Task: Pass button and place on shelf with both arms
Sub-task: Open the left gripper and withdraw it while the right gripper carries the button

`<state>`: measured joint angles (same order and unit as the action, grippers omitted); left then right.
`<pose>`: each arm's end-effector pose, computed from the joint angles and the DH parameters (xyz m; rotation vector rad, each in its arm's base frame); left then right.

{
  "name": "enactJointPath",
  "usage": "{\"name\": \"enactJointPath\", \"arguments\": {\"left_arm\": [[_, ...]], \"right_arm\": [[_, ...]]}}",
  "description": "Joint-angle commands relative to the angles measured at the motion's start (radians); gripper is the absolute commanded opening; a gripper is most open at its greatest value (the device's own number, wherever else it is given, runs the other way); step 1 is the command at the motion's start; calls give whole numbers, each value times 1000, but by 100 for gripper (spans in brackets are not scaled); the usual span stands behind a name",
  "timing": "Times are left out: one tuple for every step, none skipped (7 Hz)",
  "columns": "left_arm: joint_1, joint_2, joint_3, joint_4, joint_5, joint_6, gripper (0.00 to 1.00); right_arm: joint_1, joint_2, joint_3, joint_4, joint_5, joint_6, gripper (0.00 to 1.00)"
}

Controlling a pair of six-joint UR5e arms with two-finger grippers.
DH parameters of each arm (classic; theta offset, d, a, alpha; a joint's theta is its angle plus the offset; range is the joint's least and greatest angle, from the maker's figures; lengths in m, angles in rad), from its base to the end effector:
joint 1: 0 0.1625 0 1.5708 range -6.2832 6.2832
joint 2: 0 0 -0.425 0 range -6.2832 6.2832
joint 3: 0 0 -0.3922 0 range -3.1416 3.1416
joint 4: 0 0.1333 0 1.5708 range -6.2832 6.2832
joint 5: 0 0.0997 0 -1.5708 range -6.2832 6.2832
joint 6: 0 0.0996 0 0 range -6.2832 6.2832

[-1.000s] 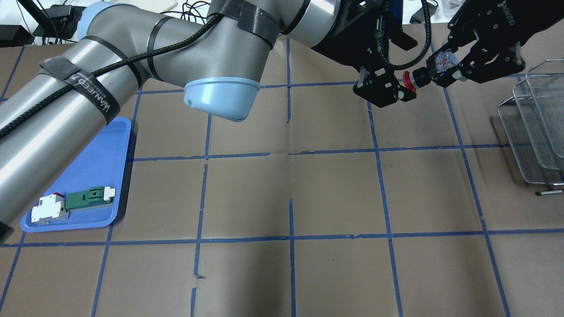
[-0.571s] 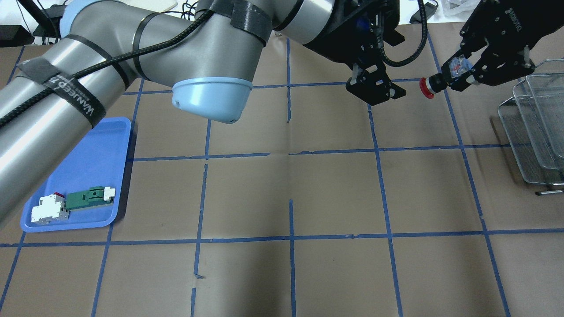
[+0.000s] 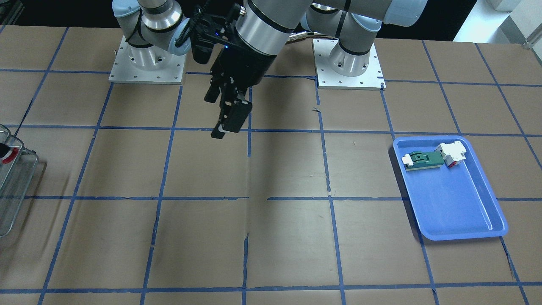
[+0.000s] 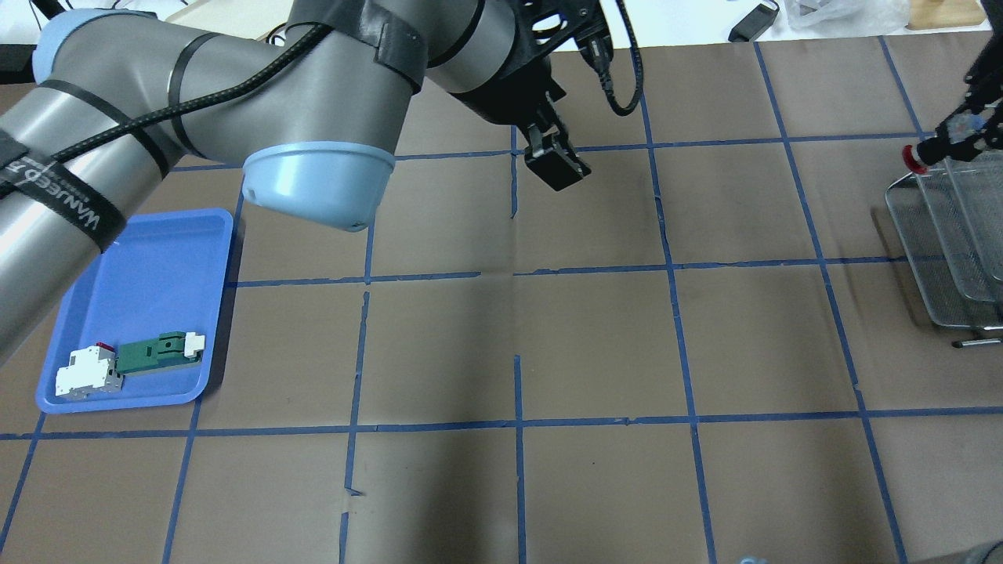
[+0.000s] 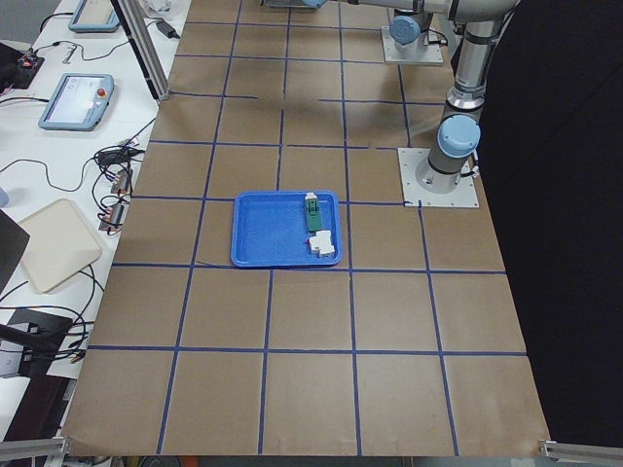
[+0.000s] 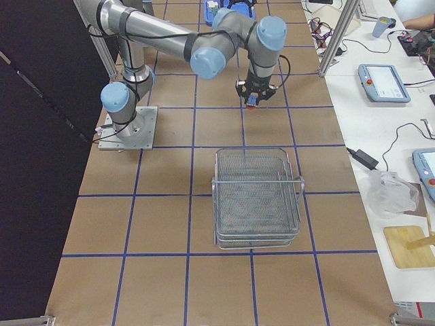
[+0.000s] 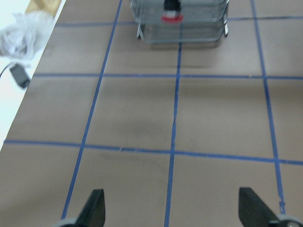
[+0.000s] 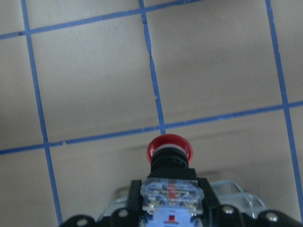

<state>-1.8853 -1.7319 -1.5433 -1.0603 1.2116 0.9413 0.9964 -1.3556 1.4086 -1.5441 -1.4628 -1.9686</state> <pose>-0.3407 -0.5032 0.4797 -1.7481 -2.2408 0.6743 -0.1909 -0.5601 0.4503 -1.9411 2.3283 -0.1209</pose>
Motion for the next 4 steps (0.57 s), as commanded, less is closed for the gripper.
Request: {"name": "enactJointPath", "arguments": {"left_arm": [[131,54,-80,2,40,-18,100],[164,60,-86,-1,98,-60,100],[178,63,-109,14,100,-184,100],[182,78,-119,17,130,-297,100]], "right_arm": [[-196,58,-7,-94,5,-65,0],[-241,64,13,-111,-1,-70,0],[-245,78,13,-131,-1,-61,0],[-245,93,13,-136,2,-59,26]]}}
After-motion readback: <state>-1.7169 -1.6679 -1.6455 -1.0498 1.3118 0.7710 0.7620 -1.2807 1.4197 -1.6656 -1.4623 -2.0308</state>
